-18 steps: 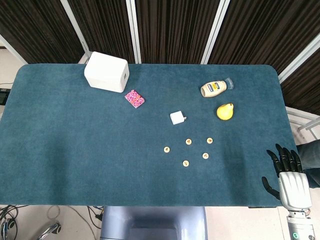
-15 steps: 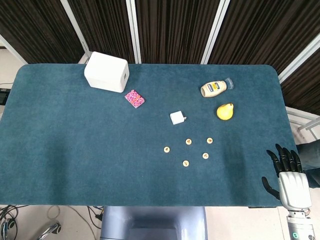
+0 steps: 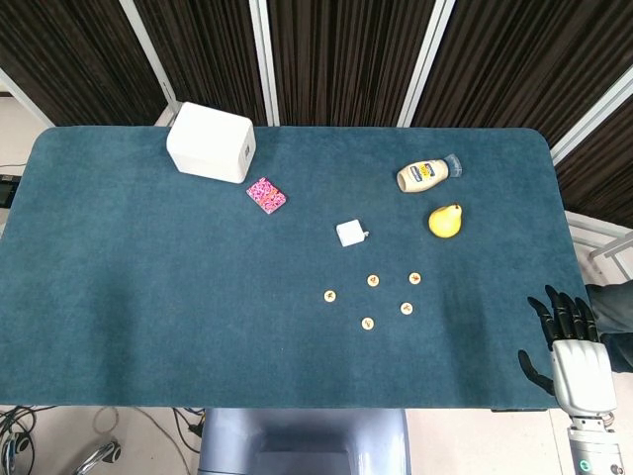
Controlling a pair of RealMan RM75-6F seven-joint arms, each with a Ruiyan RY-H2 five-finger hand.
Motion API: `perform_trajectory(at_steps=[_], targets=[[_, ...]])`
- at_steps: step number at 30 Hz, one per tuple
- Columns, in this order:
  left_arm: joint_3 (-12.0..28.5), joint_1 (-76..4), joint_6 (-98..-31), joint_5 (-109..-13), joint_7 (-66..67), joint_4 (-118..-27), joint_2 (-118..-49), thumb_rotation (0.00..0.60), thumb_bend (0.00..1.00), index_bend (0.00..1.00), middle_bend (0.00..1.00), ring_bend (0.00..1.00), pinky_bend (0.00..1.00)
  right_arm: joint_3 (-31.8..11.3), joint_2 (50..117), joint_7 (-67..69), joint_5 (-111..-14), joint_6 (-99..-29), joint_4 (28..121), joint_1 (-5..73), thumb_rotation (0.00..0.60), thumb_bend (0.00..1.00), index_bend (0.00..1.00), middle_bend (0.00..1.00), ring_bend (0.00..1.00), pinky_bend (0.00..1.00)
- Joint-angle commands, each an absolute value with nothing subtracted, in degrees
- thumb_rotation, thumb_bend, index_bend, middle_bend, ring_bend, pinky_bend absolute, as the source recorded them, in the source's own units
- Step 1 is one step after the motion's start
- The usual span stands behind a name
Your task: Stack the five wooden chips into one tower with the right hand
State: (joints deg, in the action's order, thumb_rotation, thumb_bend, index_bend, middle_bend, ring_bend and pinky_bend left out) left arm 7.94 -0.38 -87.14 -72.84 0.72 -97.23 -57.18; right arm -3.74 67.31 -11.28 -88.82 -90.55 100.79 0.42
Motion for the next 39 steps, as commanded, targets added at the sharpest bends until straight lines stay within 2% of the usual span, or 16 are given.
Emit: perform_trajectory(at_steps=[1, 10, 16, 22, 29, 39], targets=[[7.91, -0.33, -87.23, -72.96, 0.58, -97.26, -57.14, 0.6, 0.09, 0.0, 0.0, 0.0, 0.06, -3.66, 67.1, -11.05, -88.83, -90.44, 100.98, 0.41, 0.6, 0.37, 0.16, 0.0, 0.0, 0.0], [7.88, -0.4, -87.02, -72.75, 1.02, -97.18, -57.2, 0.6, 0.09, 0.0, 0.0, 0.0, 0.06, -2.88, 66.78, -9.85, -87.68, -87.53, 101.78, 1.1, 0.6, 0.37, 0.16, 0.0, 0.0, 0.0], [7.83, -0.77, -86.53, -72.61, 1.85, -97.19, -57.62, 0.6, 0.09, 0.0, 0.0, 0.0, 0.06, -3.84, 64.4, -8.79, -86.31, -79.86, 104.52, 5.64, 0.6, 0.37, 0.2, 0.0, 0.0, 0.0], [7.87, -0.86, -86.52, -72.38, 2.4, -97.28, -57.86, 0.6, 0.09, 0.0, 0.0, 0.0, 0.06, -7.21, 63.82, -13.21, -79.79, -69.84, 106.73, 12.61, 0.6, 0.37, 0.25, 0.0, 0.0, 0.0], [7.98, -0.89, -86.33, -71.97, 2.33, -97.14, -57.85, 0.6, 0.09, 0.0, 0.0, 0.0, 0.06, -10.2, 67.93, -20.52, -69.8, -62.88, 106.72, 19.1, 0.6, 0.37, 0.27, 0.0, 0.0, 0.0], [8.13, -0.92, -86.09, -71.5, 2.13, -97.0, -57.77, 0.6, 0.09, 0.0, 0.0, 0.0, 0.06, -11.63, 78.73, -31.58, -61.0, -60.15, 104.41, 27.37, 0.6, 0.37, 0.29, 0.0, 0.0, 0.0]])
